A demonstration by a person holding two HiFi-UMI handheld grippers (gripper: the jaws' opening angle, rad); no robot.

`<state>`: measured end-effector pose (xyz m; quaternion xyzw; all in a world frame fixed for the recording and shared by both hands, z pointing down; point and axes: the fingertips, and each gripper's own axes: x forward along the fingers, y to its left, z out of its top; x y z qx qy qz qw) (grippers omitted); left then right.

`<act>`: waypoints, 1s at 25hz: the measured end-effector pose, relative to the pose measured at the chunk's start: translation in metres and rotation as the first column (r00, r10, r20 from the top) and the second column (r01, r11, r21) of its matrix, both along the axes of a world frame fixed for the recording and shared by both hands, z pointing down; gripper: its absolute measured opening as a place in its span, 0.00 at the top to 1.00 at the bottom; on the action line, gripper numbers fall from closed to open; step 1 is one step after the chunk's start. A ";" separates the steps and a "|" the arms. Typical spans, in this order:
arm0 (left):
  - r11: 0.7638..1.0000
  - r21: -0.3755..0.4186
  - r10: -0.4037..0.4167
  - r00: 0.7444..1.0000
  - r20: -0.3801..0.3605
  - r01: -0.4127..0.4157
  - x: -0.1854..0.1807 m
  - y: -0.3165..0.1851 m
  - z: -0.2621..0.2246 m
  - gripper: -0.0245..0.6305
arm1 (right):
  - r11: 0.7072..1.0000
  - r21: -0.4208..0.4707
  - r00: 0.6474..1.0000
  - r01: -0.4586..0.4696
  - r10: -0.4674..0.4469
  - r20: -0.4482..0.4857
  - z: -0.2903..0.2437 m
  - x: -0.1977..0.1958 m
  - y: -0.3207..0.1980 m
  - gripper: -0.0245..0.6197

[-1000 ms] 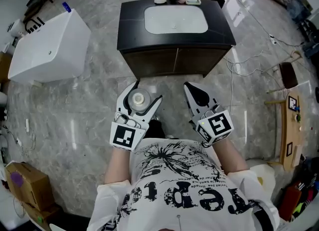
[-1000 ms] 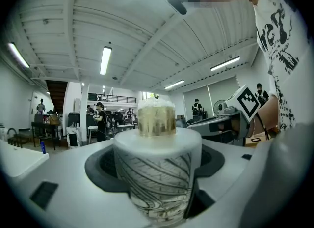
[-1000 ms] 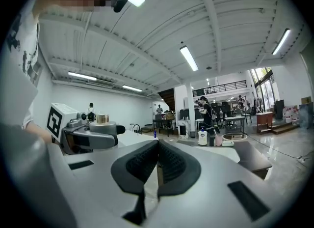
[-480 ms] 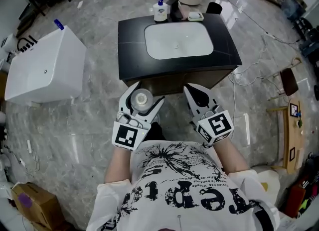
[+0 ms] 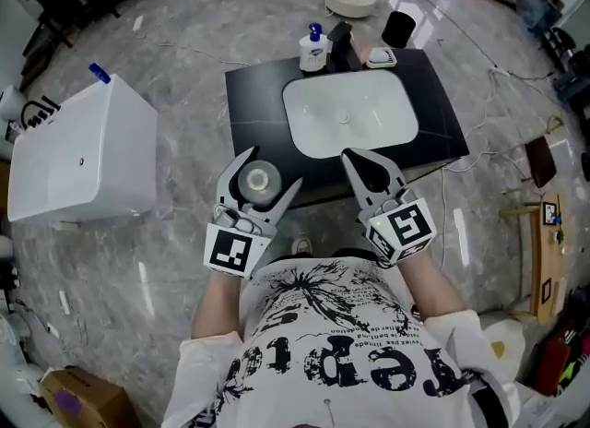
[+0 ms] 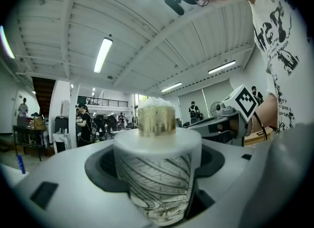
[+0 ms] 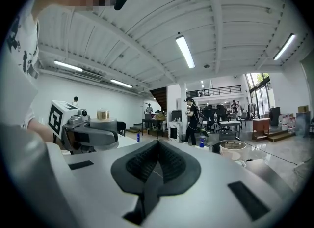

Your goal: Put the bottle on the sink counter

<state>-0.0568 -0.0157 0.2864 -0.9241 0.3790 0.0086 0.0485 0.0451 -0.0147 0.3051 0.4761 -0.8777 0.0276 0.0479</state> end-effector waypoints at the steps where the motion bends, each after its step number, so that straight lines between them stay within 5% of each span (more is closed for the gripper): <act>1: 1.000 -0.007 -0.007 1.000 -0.001 0.007 -0.004 -0.014 0.002 0.43 | 1.000 -0.006 1.000 0.004 -0.004 -0.001 0.001 -0.003 -0.013 0.94; 12: 0.989 -0.086 -0.118 0.991 0.060 0.123 0.004 -0.171 0.068 0.43 | 0.992 -0.094 0.996 0.089 -0.090 -0.007 0.053 0.010 -0.170 0.94; 25: 0.925 -0.250 -0.258 0.957 0.135 0.285 0.010 -0.382 0.188 0.43 | 0.954 -0.209 0.974 0.213 -0.224 -0.030 0.146 0.015 -0.387 0.94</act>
